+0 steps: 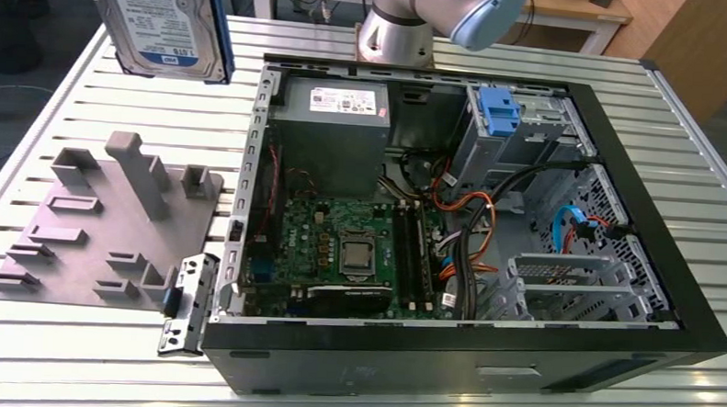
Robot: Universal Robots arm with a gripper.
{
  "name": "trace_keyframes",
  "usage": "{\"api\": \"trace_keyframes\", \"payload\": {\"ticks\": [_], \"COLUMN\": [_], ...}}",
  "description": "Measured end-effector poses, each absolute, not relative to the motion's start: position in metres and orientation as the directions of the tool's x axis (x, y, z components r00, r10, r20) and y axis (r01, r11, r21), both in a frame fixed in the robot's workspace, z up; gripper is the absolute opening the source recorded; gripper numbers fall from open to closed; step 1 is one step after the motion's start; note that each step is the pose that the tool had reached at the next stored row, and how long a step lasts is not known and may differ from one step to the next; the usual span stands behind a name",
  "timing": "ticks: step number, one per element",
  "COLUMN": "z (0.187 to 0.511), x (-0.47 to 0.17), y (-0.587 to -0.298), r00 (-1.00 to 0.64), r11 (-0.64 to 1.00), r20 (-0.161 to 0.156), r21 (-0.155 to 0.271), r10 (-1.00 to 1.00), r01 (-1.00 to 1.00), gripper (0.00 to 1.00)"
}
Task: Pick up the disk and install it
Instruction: 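Pick up the disk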
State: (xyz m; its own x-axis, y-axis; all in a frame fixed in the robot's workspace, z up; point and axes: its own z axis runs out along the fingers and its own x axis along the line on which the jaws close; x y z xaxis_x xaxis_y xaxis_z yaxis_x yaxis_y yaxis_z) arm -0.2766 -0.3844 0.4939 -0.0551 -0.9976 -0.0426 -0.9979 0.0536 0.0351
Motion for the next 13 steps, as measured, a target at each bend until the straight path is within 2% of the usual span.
{"api": "trace_keyframes", "payload": {"ticks": [13], "z": [0.494], "x": [-0.259], "y": [-0.384], "r00": [-0.055], "r11": [0.054], "r20": [-0.043], "r21": [0.035], "r10": [-0.998], "r01": [-0.998], "gripper": [0.35]}}
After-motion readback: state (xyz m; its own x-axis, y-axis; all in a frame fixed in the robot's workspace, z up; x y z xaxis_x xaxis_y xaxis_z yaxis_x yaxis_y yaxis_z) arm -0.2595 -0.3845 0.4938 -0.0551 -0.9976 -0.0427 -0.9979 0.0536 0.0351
